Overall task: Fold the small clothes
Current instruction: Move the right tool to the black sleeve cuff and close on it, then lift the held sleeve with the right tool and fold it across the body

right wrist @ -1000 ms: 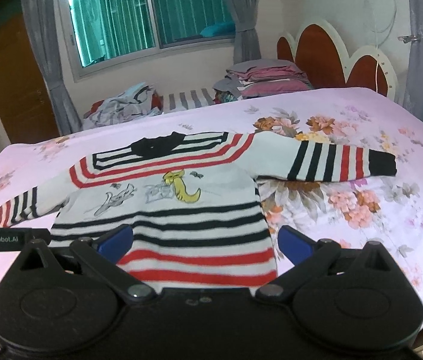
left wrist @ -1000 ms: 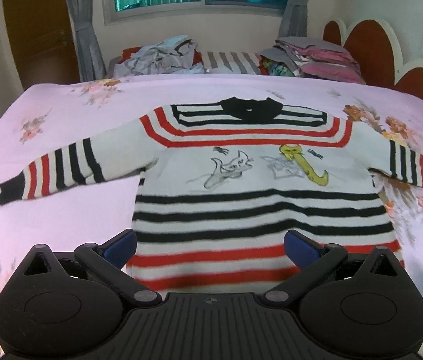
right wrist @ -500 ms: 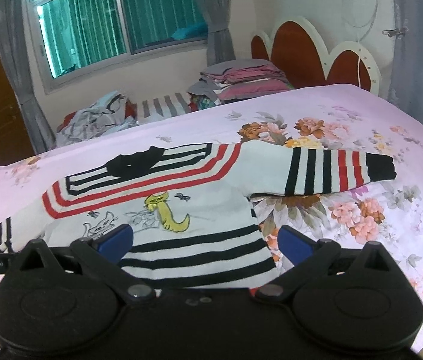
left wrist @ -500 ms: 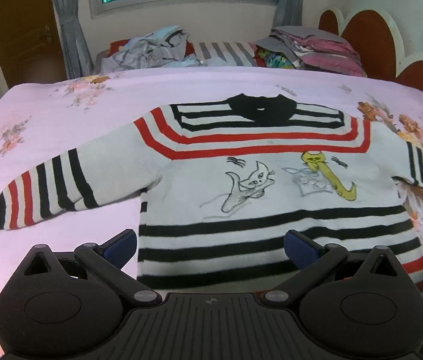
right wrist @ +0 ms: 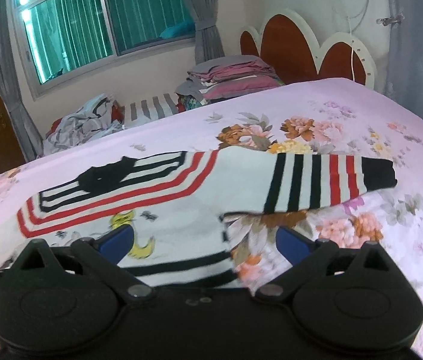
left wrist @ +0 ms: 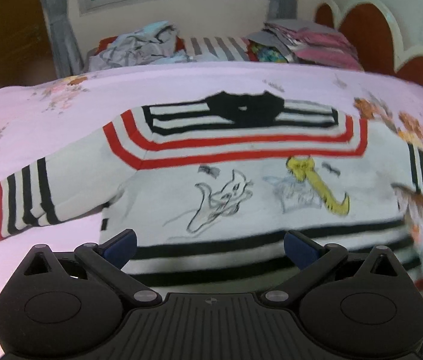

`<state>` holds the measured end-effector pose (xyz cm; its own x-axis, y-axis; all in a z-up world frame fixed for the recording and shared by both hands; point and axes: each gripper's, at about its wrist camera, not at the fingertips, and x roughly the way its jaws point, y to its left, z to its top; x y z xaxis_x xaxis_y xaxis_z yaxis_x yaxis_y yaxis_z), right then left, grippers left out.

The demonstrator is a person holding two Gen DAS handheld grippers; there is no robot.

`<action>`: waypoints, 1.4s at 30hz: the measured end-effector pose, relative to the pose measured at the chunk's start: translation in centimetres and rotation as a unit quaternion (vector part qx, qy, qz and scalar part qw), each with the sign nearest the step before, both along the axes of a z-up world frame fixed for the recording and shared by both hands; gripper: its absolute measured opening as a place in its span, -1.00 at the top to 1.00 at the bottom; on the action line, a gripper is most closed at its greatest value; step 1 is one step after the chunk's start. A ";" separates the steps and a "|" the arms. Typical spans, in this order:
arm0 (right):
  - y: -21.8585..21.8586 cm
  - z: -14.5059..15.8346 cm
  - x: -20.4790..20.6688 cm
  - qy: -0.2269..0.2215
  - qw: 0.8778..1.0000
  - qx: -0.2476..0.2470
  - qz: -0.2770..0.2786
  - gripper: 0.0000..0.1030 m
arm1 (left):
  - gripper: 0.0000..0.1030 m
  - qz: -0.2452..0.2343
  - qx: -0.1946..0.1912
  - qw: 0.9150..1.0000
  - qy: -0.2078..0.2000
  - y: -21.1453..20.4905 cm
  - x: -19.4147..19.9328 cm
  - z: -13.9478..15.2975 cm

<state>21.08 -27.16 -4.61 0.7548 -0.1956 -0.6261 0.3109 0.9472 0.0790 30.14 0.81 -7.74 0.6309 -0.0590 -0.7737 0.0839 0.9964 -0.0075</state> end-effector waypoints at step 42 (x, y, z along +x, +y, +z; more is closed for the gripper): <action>-27.2 -8.7 7.3 -0.003 0.981 0.086 -0.174 0.76 | -1.00 0.011 0.005 0.999 0.036 -10.8 9.7 -4.4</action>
<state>28.35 -54.41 -13.26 0.6643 -0.3333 -0.6690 0.6124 0.7559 0.2315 39.81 -10.03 -12.16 0.5744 -0.0385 -0.8176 0.0621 0.9981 -0.0034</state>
